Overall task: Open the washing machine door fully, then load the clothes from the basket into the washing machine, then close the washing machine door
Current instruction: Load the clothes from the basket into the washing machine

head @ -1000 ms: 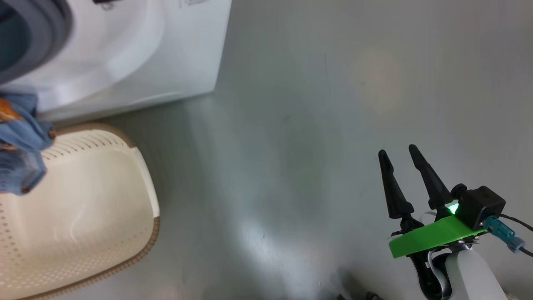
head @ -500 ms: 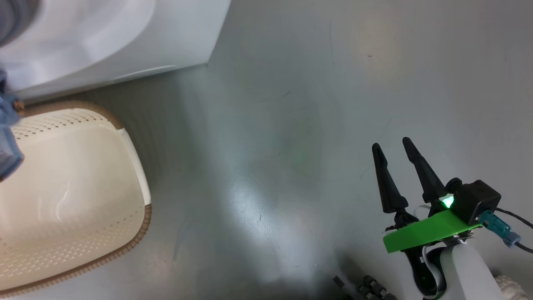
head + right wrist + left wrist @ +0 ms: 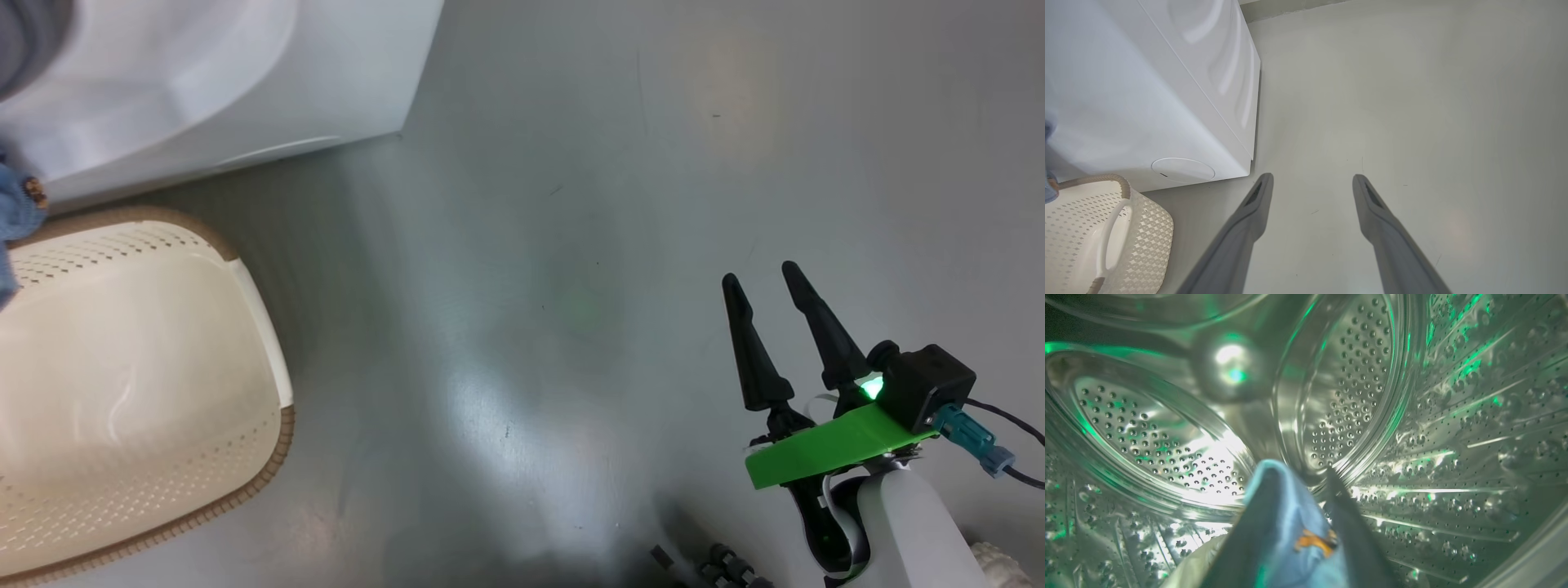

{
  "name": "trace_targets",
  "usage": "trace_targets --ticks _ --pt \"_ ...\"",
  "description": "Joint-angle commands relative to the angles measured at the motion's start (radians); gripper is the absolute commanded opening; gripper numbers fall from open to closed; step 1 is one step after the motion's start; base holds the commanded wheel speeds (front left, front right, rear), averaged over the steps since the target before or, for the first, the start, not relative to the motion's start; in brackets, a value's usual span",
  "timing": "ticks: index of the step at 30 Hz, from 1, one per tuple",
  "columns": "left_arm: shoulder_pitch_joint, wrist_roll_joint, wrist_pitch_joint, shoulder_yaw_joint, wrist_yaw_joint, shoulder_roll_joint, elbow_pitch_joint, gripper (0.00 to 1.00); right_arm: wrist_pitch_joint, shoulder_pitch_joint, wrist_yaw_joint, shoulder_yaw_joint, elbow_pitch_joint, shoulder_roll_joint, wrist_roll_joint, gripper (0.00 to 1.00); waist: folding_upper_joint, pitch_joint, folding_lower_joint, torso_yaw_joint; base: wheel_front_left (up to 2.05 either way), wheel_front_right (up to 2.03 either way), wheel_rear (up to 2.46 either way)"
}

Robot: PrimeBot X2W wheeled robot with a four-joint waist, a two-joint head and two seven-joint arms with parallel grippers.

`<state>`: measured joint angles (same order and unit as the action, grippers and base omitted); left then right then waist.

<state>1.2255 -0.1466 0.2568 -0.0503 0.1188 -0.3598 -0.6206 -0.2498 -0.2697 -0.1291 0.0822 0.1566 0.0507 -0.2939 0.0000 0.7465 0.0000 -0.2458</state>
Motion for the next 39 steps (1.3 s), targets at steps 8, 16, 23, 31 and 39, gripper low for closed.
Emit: trace_targets --ticks 8,16,23,31,39 --pt "0.001 -0.022 0.004 -0.022 -0.003 -0.035 -0.15 1.0 -0.012 0.016 -0.002 0.02 -0.009 0.0 -0.008 1.0 0.0 -0.023 0.0 0.012 0.0 0.0 0.0" --pt "0.024 -0.034 0.005 -0.006 0.001 -0.021 -0.233 1.0 -0.012 0.009 -0.002 0.016 -0.004 0.0 -0.01 1.0 0.0 -0.053 0.0 0.032 0.0 0.0 0.0" --pt "-0.037 -0.046 0.005 -0.013 0.003 -0.003 -0.187 1.0 -0.012 0.01 -0.002 -0.001 -0.002 0.0 -0.004 1.0 0.0 -0.088 0.0 0.066 0.0 0.0 0.0" --pt "-0.217 -0.066 0.005 -0.05 -0.002 0.03 -0.04 1.0 -0.012 0.016 -0.002 -0.014 0.0 0.0 0.005 1.0 0.0 -0.131 0.0 0.105 0.0 0.0 0.0" --pt "-0.454 -0.069 0.005 -0.09 -0.024 0.086 0.174 1.0 -0.012 0.027 -0.002 -0.016 0.002 0.009 0.009 1.0 0.0 -0.172 0.0 0.13 0.0 0.0 0.0"
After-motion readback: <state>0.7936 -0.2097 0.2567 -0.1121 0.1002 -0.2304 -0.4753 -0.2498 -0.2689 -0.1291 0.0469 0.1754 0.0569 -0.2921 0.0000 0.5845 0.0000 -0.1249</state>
